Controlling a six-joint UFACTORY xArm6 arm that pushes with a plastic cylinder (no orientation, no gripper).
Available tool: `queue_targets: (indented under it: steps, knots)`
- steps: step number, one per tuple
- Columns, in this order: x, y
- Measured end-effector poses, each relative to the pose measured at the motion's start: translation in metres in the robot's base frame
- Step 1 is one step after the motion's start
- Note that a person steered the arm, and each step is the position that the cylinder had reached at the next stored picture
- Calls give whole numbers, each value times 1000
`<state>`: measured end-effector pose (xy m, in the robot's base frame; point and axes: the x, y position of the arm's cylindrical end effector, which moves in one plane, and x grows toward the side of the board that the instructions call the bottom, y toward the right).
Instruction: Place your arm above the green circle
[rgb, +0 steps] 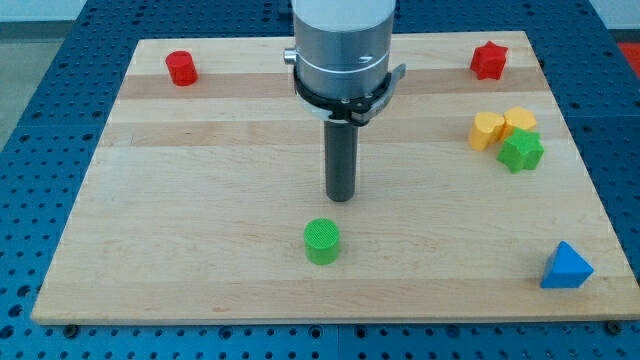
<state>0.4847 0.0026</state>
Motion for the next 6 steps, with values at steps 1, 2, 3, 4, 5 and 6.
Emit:
queue_targets:
  steps: [1, 2, 3, 4, 5, 6]
  knots:
    - [0, -1]
    - [0, -7]
    - [0, -8]
    - [5, -8]
    - [28, -4]
    - [28, -4]
